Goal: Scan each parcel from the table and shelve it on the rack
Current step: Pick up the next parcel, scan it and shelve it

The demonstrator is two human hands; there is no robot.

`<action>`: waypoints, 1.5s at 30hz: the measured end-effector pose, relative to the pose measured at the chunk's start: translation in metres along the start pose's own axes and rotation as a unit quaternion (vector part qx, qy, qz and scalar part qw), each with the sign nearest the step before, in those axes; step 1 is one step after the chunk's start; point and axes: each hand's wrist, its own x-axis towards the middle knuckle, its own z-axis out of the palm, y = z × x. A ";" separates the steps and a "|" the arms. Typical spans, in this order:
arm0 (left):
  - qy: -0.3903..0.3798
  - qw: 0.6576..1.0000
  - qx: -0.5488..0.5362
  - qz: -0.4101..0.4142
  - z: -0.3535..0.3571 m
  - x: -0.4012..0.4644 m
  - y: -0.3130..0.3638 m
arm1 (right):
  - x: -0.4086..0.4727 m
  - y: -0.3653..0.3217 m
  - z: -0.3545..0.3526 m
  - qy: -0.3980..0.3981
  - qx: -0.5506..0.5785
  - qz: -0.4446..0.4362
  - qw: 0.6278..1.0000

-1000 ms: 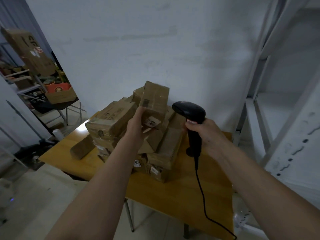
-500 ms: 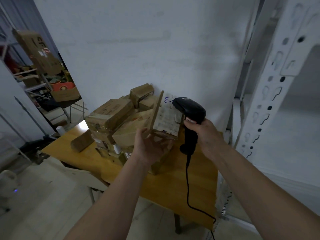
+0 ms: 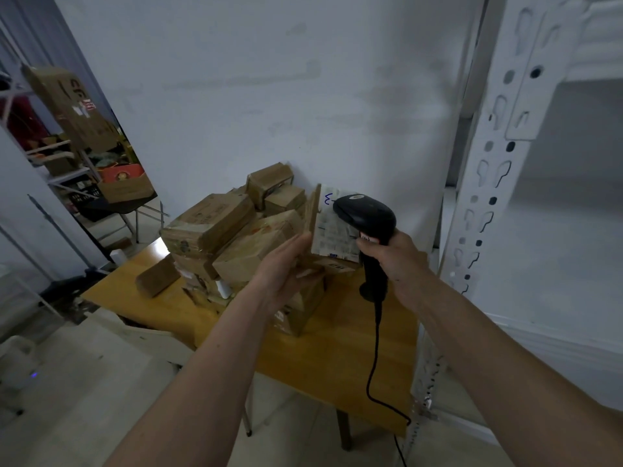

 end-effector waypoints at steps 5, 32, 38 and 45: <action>-0.029 0.999 0.002 -0.039 -0.009 0.001 0.007 | 0.000 0.000 -0.001 0.020 -0.037 -0.014 0.999; 0.057 0.983 -0.162 0.059 -0.008 0.027 0.010 | -0.026 0.000 -0.004 0.029 -0.136 0.076 0.987; 0.052 0.978 -0.189 0.067 -0.012 0.032 0.006 | -0.032 -0.001 -0.002 0.029 -0.147 0.084 0.985; 0.047 0.978 -0.191 0.074 -0.012 0.033 0.004 | -0.034 -0.004 -0.005 0.027 -0.146 0.089 0.985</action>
